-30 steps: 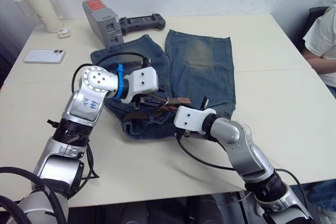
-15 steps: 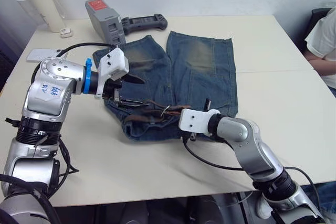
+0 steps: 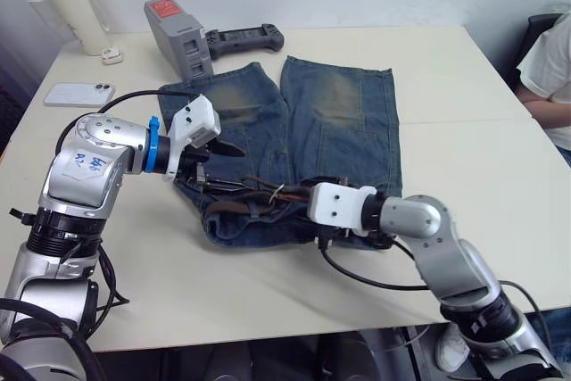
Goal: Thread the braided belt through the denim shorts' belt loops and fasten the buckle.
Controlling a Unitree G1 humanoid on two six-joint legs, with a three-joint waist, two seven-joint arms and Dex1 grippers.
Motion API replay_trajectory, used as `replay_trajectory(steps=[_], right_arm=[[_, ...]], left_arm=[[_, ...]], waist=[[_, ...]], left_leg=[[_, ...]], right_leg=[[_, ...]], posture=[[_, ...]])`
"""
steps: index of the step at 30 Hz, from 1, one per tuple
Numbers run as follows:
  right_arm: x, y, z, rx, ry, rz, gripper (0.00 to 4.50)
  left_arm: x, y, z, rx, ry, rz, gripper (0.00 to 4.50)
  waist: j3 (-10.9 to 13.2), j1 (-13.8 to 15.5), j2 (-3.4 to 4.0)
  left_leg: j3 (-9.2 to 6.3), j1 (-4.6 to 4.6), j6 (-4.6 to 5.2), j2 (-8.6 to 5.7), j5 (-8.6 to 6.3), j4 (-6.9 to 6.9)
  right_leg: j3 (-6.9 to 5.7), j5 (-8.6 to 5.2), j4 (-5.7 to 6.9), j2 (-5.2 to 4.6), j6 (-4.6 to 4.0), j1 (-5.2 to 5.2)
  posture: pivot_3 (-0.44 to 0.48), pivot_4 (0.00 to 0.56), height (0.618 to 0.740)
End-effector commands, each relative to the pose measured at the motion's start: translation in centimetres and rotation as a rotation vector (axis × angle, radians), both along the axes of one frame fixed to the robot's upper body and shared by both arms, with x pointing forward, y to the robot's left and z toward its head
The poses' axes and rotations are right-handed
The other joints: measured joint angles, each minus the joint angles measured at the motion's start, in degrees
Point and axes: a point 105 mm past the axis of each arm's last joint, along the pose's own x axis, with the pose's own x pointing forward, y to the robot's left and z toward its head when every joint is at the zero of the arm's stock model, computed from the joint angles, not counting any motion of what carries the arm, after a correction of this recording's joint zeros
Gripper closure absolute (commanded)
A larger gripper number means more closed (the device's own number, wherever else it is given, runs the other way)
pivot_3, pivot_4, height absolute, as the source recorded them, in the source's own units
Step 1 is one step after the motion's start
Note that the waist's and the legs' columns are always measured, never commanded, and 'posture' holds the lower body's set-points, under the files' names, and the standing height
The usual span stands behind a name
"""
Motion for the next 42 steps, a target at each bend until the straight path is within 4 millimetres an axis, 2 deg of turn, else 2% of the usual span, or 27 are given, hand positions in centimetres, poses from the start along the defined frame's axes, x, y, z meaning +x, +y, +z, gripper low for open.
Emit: replay_trajectory(steps=[1,4,6,10,18,24,26,29,32,36,37,39,42], right_arm=[[-2.1,-0.1,2.3,0.044,0.045,0.07,0.06],[-3.1,-0.8,3.1,0.057,0.108,0.088,0.06],[-2.9,-1.6,4.0,0.073,0.122,0.074,0.06],[0.2,-3.9,4.4,0.044,0.052,-0.068,0.06],[1.8,-4.2,4.7,0.07,0.044,-0.097,0.06],[2.5,-4.2,4.2,0.037,0.028,-0.102,0.06],[2.6,-4.2,4.1,0.042,0.025,-0.104,0.06],[2.8,-4.1,4.1,0.048,0.022,-0.103,0.0],[2.8,-4.0,4.1,0.05,0.015,-0.102,0.0],[3.1,-3.9,4.3,0.051,-0.007,-0.107,0.0],[3.1,-3.9,4.3,0.051,-0.009,-0.109,0.0],[3.2,-3.9,4.4,0.053,-0.014,-0.119,0.0],[3.2,-3.9,4.5,0.063,-0.02,-0.134,0.0]], left_arm=[[-0.4,0.0,0.7,0.012,-0.03,-0.027,0.0],[-0.6,-0.1,0.6,0.017,-0.016,-0.038,0.0],[-1.0,-0.1,0.4,0.019,0.009,-0.057,0.0],[-2.0,0.3,0.3,0.01,0.056,-0.074,0.0],[-2.5,1.7,1.0,-0.019,0.06,-0.019,0.0],[-2.9,2.9,-0.3,0.018,0.078,0.033,0.0],[-2.7,3.0,-0.1,-0.008,0.068,0.055,0.0],[-2.1,4.0,-0.1,0.001,0.046,0.111,0.89],[-2.2,4.6,-0.7,0.041,0.05,0.119,2.32],[-3.1,3.4,-2.0,0.046,0.12,0.052,4.15],[-3.2,3.1,-2.4,0.051,0.134,0.038,4.42],[-3.9,2.5,-3.3,0.046,0.181,-0.003,4.42],[-3.6,2.1,-4.2,0.064,0.179,-0.008,4.42]], waist=[[0.0,0.06,0.0],[0.0,0.06,0.0],[0.0,0.03,0.0],[0.0,-0.03,0.0],[0.0,-0.04,0.0],[0.0,-0.04,0.0],[0.0,0.01,0.0],[0.0,0.05,0.0],[0.0,-0.05,0.0],[0.0,-0.07,0.0],[0.0,-0.06,0.0],[0.0,0.03,0.0],[0.0,0.09,0.0]], left_leg=[[-0.01,0.0,0.0,0.0,0.0,0.0],[-0.01,0.01,0.0,0.0,0.0,-0.01],[-0.02,0.02,0.0,0.0,0.0,-0.01],[0.01,0.06,0.0,0.0,0.0,-0.05],[0.04,0.07,0.0,0.0,0.0,-0.08],[0.05,0.06,0.0,0.0,0.0,-0.09],[0.05,0.06,0.0,0.0,0.0,-0.09],[0.04,0.05,0.0,0.0,0.0,-0.07],[0.06,0.05,0.0,0.0,0.0,-0.09],[0.06,0.06,0.0,0.0,0.0,-0.11],[0.07,0.06,0.0,0.0,0.0,-0.11],[0.07,0.06,0.0,0.0,0.0,-0.1],[0.06,0.04,0.0,0.0,0.0,-0.08]], right_leg=[[-0.01,0.0,-0.02,0.0,0.0,0.02],[-0.02,0.0,-0.04,0.0,0.0,0.05],[-0.02,0.0,-0.05,0.0,0.0,0.06],[-0.01,0.0,-0.06,0.0,0.0,0.06],[0.02,0.0,-0.08,0.0,0.0,0.05],[0.03,0.0,-0.09,0.0,0.0,0.05],[0.03,0.0,-0.08,0.0,0.0,0.04],[0.02,0.0,-0.09,0.0,0.0,0.05],[0.03,0.0,-0.09,0.0,0.0,0.02],[0.04,0.0,-0.09,0.0,0.0,0.02],[0.04,0.0,-0.09,0.0,0.0,0.02],[0.04,0.0,-0.09,0.0,0.0,0.02],[0.04,0.0,-0.09,0.0,0.0,0.03]], posture=[[0.0,0.15,0.664],[0.0,0.15,0.664],[0.0,0.15,0.664],[0.0,0.15,0.664],[0.0,0.15,0.664],[0.0,0.15,0.664],[0.0,0.15,0.664],[0.0,0.15,0.664],[0.0,0.15,0.664],[0.0,0.15,0.664],[0.0,0.15,0.664],[0.0,0.15,0.664],[0.0,0.15,0.664]])
